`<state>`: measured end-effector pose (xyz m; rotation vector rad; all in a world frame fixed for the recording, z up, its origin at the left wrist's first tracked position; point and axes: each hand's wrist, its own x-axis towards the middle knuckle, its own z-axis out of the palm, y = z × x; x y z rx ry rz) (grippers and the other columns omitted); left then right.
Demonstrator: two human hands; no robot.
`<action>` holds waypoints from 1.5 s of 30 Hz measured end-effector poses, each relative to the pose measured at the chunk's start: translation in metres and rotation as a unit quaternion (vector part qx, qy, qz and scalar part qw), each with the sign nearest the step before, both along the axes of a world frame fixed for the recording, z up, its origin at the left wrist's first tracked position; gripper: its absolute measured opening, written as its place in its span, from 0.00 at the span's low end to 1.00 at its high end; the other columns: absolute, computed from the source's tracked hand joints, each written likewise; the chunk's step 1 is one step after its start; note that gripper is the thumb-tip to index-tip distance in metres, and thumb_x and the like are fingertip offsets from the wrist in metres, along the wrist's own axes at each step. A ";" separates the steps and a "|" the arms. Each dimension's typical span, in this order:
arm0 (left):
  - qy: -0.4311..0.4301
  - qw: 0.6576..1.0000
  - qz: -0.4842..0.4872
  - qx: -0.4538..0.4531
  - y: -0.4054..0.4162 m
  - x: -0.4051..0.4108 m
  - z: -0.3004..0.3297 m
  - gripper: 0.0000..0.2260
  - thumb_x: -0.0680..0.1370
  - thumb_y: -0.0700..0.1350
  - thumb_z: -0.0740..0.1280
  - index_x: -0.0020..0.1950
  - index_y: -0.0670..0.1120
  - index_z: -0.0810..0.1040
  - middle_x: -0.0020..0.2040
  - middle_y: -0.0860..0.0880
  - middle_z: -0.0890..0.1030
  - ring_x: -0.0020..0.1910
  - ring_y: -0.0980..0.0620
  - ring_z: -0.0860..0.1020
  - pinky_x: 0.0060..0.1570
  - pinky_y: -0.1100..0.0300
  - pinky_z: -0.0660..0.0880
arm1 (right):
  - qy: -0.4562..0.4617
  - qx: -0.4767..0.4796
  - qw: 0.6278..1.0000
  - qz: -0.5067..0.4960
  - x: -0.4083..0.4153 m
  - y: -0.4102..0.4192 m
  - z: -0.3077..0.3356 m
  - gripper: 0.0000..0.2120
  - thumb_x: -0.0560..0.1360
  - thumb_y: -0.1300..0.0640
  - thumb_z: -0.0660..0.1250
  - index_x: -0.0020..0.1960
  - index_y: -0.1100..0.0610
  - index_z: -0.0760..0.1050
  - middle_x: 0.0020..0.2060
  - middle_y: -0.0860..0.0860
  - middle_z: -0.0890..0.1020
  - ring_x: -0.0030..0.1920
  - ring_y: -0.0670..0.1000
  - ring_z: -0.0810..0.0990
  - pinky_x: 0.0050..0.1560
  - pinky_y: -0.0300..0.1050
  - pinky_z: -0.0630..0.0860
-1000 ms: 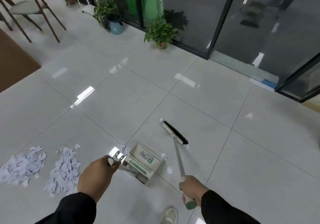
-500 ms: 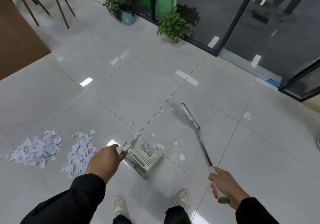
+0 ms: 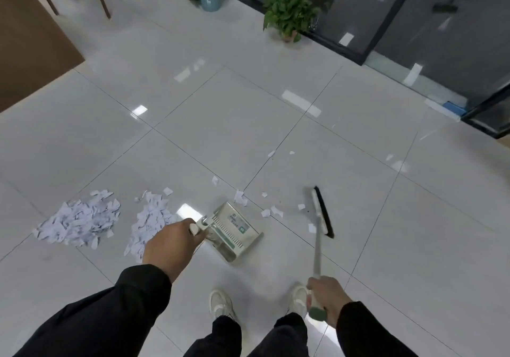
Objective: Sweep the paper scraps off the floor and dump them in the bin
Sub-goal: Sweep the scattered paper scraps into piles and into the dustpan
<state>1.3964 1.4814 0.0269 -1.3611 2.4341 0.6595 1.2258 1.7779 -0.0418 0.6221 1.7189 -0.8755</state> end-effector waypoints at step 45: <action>0.010 0.972 0.235 -0.016 -0.087 -0.144 0.030 0.17 0.80 0.62 0.65 0.38 0.52 0.72 0.31 0.53 0.77 0.33 0.52 0.76 0.31 0.58 0.70 | -0.018 -0.039 0.981 0.191 -0.268 -0.226 0.002 0.04 0.76 0.71 0.61 0.51 0.67 0.69 0.55 0.63 0.71 0.33 0.57 0.73 0.30 0.46 0.76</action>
